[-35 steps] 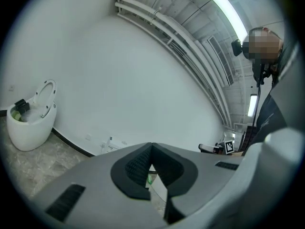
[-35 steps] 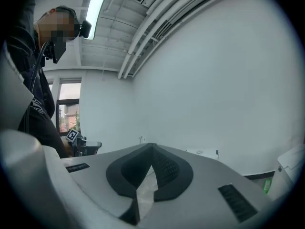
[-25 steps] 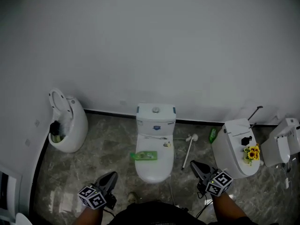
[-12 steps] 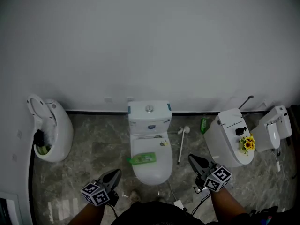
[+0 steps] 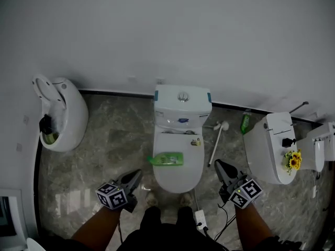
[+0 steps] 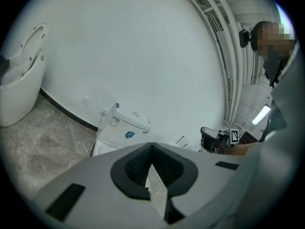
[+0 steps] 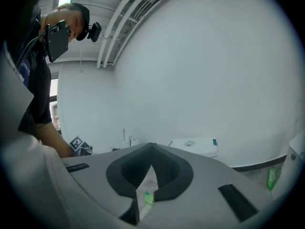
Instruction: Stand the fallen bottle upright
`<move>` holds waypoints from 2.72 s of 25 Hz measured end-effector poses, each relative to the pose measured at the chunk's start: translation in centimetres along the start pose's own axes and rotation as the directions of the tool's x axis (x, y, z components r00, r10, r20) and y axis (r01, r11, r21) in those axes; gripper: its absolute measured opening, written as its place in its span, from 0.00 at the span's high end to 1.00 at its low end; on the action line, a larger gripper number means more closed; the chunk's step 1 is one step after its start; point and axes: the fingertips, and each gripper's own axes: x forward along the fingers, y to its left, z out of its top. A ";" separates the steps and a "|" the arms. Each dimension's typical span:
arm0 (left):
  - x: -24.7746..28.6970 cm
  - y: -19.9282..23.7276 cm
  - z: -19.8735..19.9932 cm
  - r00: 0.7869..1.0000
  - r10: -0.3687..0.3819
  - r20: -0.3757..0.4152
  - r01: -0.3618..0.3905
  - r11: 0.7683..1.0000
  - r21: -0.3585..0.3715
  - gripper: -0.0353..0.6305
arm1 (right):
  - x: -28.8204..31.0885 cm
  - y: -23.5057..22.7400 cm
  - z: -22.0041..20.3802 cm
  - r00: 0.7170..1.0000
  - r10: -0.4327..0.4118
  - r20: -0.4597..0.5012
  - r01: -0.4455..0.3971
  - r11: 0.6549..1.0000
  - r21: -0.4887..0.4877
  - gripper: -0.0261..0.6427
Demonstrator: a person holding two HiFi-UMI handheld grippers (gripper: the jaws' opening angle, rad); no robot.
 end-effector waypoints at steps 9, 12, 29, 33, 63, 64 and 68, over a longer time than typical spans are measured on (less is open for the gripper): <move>6.4 11.5 -7.7 0.974 0.227 0.006 -0.217 0.936 -0.276 0.92 | 1.9 -6.5 -8.4 0.999 0.017 -0.030 -0.016 0.998 0.059 0.96; 9.0 15.2 -10.5 0.964 0.266 -0.011 -0.251 0.896 -0.366 0.91 | 2.4 -7.6 -11.4 0.998 0.022 -0.056 -0.018 0.997 0.072 0.96; 20.0 29.5 -21.8 0.956 0.291 -0.048 -0.252 0.720 -0.646 0.44 | 4.1 -11.4 -21.8 0.996 0.011 -0.089 0.000 0.993 0.121 0.96; 20.9 30.9 -22.0 0.956 0.293 -0.032 -0.239 0.707 -0.666 0.47 | 3.5 -11.6 -23.8 0.990 0.016 -0.140 -0.001 0.994 0.112 0.96; 22.2 21.6 -10.9 0.967 0.242 0.079 -0.207 0.929 -0.306 0.67 | 0.2 -12.5 -20.3 0.994 -0.017 -0.109 0.025 0.997 0.073 0.96; 22.3 21.0 -10.3 0.968 0.238 0.077 -0.211 0.942 -0.260 0.67 | 0.0 -12.5 -20.2 0.994 -0.016 -0.109 0.025 0.997 0.077 0.96; 23.1 18.1 -8.5 0.977 0.204 0.055 -0.201 0.978 -0.055 0.67 | -0.1 -12.7 -19.6 0.996 -0.021 -0.087 0.027 0.998 0.065 0.96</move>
